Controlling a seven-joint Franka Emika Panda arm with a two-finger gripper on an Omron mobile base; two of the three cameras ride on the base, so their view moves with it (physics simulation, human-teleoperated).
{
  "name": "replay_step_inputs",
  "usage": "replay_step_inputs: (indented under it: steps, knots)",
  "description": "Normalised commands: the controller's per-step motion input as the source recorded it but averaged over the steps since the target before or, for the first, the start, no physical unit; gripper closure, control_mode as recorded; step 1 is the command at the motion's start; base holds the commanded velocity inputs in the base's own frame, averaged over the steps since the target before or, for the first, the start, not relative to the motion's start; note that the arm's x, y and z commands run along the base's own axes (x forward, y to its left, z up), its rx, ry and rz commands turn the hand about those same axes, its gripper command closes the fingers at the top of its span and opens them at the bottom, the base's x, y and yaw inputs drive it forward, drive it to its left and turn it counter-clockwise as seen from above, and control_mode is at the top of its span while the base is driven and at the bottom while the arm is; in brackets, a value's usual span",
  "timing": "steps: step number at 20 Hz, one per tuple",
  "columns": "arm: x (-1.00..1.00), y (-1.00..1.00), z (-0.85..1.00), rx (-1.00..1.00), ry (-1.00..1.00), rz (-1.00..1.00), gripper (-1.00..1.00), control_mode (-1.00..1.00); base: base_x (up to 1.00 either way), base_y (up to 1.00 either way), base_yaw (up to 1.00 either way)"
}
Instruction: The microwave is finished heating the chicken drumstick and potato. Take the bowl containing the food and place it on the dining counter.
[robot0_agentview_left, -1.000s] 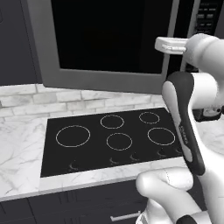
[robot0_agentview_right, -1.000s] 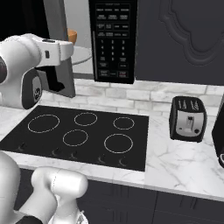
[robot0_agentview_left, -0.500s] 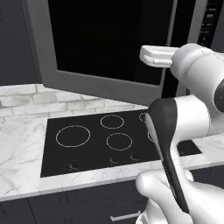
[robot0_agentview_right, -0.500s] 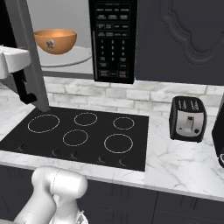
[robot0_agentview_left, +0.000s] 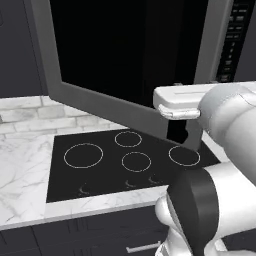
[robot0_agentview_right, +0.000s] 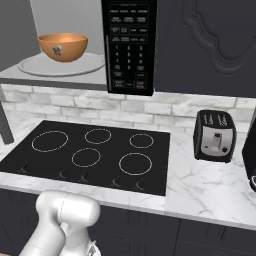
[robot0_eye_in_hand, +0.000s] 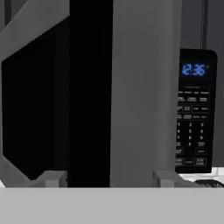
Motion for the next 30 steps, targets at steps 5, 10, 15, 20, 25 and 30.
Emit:
replay_step_inputs:
  steps: [5, 10, 15, 20, 25, 30]
  knots:
    - [-1.0, 0.0, -0.18, -0.01, 0.01, 0.04, -1.0, -1.0, 0.0, 0.0, 0.0]
    - [-0.7, -0.61, -0.01, 0.03, 0.02, 0.06, -1.0, -1.0, 0.0, 0.0, 0.0]
    - [-0.09, -1.0, 0.18, 0.18, 0.0, 0.16, -1.0, -1.0, 0.0, 0.0, 0.0]
    - [0.39, -1.0, 0.11, 0.25, 0.06, 0.22, -1.0, -1.0, 0.0, 0.0, 0.0]
    - [0.61, -0.98, -0.01, 0.23, 0.23, 0.27, -1.0, -1.0, 0.0, 0.0, 0.0]
    - [0.93, -0.33, -0.48, 0.28, 0.32, 0.2, -1.0, -1.0, 0.0, 0.0, 0.0]
